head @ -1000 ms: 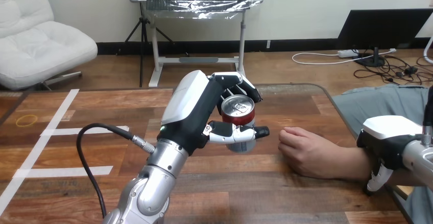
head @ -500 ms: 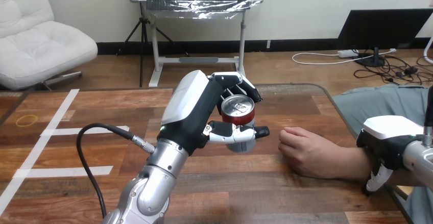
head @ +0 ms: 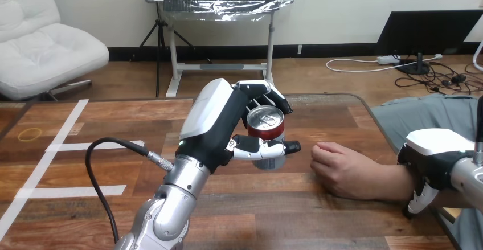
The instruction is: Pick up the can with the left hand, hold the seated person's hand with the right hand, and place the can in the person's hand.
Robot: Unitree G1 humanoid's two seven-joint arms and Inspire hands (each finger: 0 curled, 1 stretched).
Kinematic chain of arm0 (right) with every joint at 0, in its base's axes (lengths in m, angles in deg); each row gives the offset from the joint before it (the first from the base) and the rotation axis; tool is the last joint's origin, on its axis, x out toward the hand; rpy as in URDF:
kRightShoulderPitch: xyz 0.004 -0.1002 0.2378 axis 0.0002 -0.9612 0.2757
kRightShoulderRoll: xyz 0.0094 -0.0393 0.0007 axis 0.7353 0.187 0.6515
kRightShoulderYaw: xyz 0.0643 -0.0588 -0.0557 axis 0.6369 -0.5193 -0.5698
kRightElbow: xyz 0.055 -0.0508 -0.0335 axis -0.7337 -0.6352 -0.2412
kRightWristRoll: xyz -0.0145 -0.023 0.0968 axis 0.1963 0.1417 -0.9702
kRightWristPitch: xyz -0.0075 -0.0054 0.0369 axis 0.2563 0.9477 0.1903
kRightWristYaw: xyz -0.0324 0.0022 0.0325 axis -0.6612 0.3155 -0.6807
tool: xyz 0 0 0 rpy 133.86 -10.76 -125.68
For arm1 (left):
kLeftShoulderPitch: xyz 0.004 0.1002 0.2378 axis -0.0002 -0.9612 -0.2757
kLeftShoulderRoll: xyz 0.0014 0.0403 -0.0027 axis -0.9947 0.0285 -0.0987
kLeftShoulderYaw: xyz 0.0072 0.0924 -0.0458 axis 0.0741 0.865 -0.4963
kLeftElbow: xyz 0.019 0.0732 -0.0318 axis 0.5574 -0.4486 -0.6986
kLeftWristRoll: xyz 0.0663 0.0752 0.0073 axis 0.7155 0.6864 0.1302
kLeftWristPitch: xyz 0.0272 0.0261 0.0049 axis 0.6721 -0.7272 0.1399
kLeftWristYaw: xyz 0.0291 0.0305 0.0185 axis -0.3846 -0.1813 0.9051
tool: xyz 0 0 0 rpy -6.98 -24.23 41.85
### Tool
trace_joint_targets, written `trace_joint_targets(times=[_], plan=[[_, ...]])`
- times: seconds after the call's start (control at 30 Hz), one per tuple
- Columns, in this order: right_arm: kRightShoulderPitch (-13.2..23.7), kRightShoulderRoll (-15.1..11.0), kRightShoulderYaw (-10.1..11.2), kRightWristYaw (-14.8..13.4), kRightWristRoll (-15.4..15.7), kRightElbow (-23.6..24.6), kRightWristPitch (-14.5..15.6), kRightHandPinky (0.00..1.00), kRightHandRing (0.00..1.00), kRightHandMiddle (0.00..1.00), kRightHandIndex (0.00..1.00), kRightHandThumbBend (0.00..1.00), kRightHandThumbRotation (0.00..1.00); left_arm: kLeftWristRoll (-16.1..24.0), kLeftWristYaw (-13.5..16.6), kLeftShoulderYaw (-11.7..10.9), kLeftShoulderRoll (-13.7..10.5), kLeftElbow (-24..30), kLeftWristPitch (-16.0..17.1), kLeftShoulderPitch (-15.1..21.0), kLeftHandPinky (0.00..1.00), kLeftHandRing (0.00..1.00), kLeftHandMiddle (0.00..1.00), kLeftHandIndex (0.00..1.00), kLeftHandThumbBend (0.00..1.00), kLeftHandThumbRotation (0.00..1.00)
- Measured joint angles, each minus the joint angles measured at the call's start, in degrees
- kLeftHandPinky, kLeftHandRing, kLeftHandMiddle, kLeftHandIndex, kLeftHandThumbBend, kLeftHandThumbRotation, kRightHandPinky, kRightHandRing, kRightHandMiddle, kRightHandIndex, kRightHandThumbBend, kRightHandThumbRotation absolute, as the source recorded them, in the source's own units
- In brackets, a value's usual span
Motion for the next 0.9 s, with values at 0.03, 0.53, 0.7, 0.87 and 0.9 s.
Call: trace_joint_targets(times=[0.03, 0.53, 0.7, 0.87, 0.9], plan=[[-0.18, -0.04, 0.1, -0.01, -0.02, 0.24, 0.01, 0.29, 0.36, 0.44, 0.51, 0.75, 0.0, 0.0, 0.0, 0.0, 0.02, 0.0, -0.06, 0.0, 0.34, 0.39, 0.46, 0.49, 0.62, 0.0], [-4.15, -1.59, 3.5, -1.39, -2.37, 4.94, -1.15, 0.26, 0.34, 0.42, 0.49, 0.81, 0.0, 0.25, 0.0, 0.01, 0.25, 0.0, -1.3, 0.03, 0.34, 0.39, 0.46, 0.49, 0.62, 0.0], [-5.71, -2.39, 4.7, -1.3, -2.95, 7.25, -1.1, 0.25, 0.33, 0.42, 0.49, 0.8, 0.0, 0.26, 0.0, 0.01, 0.32, 0.0, -1.37, 0.07, 0.34, 0.4, 0.46, 0.49, 0.62, 0.0], [-7.32, -2.84, 6.09, -0.65, -3.81, 9.74, -0.54, 0.23, 0.31, 0.4, 0.48, 0.82, 0.0, 0.33, -0.01, 0.06, 0.51, 0.0, -1.65, 0.23, 0.34, 0.4, 0.46, 0.49, 0.62, 0.0], [-7.6, -2.95, 6.31, -0.57, -3.98, 10.22, -0.5, 0.22, 0.3, 0.39, 0.48, 0.82, 0.0, 0.33, -0.01, 0.07, 0.57, 0.0, -1.75, 0.28, 0.34, 0.4, 0.46, 0.49, 0.62, 0.0]])
